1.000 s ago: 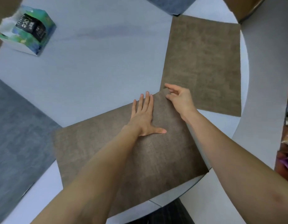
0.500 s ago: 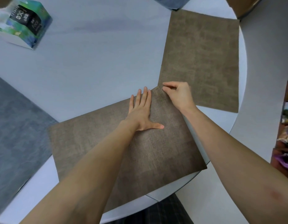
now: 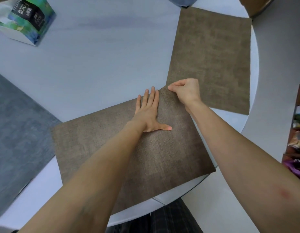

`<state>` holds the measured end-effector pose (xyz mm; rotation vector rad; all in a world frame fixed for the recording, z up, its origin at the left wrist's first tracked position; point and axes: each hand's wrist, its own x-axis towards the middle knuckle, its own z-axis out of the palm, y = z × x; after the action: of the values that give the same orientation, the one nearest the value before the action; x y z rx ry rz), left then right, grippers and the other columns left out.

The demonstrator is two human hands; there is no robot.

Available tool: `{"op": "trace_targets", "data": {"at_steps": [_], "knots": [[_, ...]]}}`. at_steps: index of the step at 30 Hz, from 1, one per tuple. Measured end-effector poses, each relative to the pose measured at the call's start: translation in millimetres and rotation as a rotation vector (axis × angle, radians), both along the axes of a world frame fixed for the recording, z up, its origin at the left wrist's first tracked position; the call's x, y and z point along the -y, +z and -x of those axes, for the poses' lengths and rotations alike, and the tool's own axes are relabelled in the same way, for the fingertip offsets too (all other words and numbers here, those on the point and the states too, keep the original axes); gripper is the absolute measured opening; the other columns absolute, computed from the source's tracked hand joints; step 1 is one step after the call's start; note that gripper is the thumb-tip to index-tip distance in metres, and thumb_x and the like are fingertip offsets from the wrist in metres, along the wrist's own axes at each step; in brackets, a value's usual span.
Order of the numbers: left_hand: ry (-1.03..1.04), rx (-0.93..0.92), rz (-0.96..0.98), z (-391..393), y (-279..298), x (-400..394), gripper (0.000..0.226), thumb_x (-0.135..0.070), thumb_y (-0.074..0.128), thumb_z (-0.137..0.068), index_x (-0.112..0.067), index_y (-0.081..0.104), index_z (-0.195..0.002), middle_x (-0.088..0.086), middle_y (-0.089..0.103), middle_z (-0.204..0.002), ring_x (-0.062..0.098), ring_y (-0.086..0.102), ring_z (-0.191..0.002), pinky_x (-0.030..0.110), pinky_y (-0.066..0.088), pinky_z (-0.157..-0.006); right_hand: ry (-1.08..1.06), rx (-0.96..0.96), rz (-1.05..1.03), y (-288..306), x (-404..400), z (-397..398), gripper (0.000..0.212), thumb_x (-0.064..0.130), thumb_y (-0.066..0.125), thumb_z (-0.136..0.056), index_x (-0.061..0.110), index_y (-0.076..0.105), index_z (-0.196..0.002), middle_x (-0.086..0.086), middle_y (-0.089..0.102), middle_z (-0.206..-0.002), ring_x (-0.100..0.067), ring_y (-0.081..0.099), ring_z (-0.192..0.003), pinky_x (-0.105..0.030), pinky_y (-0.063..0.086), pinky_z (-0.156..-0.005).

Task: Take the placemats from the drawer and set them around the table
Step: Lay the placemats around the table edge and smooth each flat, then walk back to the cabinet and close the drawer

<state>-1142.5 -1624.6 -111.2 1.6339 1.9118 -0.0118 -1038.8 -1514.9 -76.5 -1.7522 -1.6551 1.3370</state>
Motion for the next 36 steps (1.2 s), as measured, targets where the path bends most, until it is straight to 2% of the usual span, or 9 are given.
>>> {"op": "trace_targets", "data": {"at_steps": [6,12,15,17,20,23,32,34,36], "knots": [[0.003,-0.002,-0.006,0,-1,-1,0.144,-0.082,0.062,-0.059,-0.011,-0.026,-0.148,0.005,-0.034,-0.155,0.024,-0.034,-0.141,0.044,-0.023,-0.112,-0.155,-0.127,0.094,-5,0,1,0.015,0.005,0.074,-0.078,0.005,0.075,-0.092,-0.001,0.069,-0.082,-0.001,0.061,-0.069,-0.009,0.046,-0.060],[0.001,0.001,-0.007,0,-1,0,0.143,-0.081,0.062,-0.060,-0.011,-0.026,-0.148,0.005,-0.034,-0.155,0.024,-0.034,-0.141,0.045,-0.022,-0.113,-0.170,-0.161,0.065,-6,1,1,0.017,0.003,0.072,-0.079,0.004,0.075,-0.095,-0.005,0.072,-0.091,-0.004,0.063,-0.075,-0.008,0.048,-0.067],[0.001,0.001,-0.009,1,-3,0,0.144,-0.081,0.062,-0.060,-0.011,-0.026,-0.148,0.005,-0.034,-0.155,0.024,-0.034,-0.141,0.044,-0.023,-0.113,-0.143,-0.137,0.014,-9,2,-1,0.017,0.004,0.070,-0.081,0.006,0.074,-0.097,-0.006,0.073,-0.095,-0.005,0.065,-0.079,-0.017,0.054,-0.079],[-0.001,0.000,-0.014,0,-3,0,0.144,-0.082,0.062,-0.059,-0.011,-0.026,-0.148,0.005,-0.034,-0.155,0.024,-0.033,-0.141,0.044,-0.023,-0.113,0.001,0.066,-0.221,-14,5,-3,0.026,0.006,0.065,-0.085,0.007,0.069,-0.111,-0.007,0.070,-0.111,-0.013,0.065,-0.100,-0.026,0.049,-0.097],[0.006,0.007,-0.040,1,-5,2,0.143,-0.081,0.062,-0.060,-0.009,-0.025,-0.148,0.006,-0.032,-0.156,0.023,-0.032,-0.142,0.044,-0.022,-0.114,0.451,0.387,-0.615,-34,20,-12,0.051,0.014,0.050,-0.096,0.009,0.038,-0.145,-0.009,0.035,-0.153,-0.022,0.027,-0.144,-0.034,0.020,-0.119],[0.015,0.016,-0.059,2,-8,3,0.144,-0.082,0.062,-0.060,-0.007,-0.025,-0.148,0.007,-0.032,-0.156,0.021,-0.032,-0.142,0.043,-0.020,-0.116,0.818,0.541,-0.661,-57,30,-24,0.054,0.029,0.034,-0.102,0.011,0.019,-0.152,-0.005,0.014,-0.160,-0.017,0.008,-0.149,-0.038,0.007,-0.123],[0.012,0.010,-0.061,3,-8,2,0.146,-0.083,0.063,-0.057,-0.009,-0.024,-0.149,0.006,-0.030,-0.157,0.020,-0.030,-0.143,0.041,-0.020,-0.116,0.654,0.770,-0.588,-55,2,-37,0.057,0.037,0.019,-0.103,0.010,0.010,-0.153,-0.006,0.007,-0.161,-0.017,0.003,-0.149,-0.037,-0.001,-0.122],[0.011,0.001,-0.051,3,-8,2,0.146,-0.083,0.062,-0.057,-0.009,-0.024,-0.149,0.005,-0.030,-0.156,0.020,-0.030,-0.143,0.040,-0.019,-0.116,0.769,0.738,-0.653,-54,10,-40,0.056,0.037,0.020,-0.103,0.013,0.010,-0.153,-0.006,0.006,-0.161,-0.018,0.001,-0.149,-0.037,0.000,-0.122],[0.011,-0.016,-0.035,2,-7,1,0.145,-0.083,0.062,-0.057,-0.010,-0.023,-0.149,0.005,-0.030,-0.157,0.020,-0.030,-0.143,0.041,-0.019,-0.117,1.040,0.711,-0.713,-59,17,-51,0.056,0.041,0.017,-0.102,0.020,0.008,-0.153,-0.002,0.004,-0.161,-0.015,-0.002,-0.148,-0.037,0.000,-0.121]]}}
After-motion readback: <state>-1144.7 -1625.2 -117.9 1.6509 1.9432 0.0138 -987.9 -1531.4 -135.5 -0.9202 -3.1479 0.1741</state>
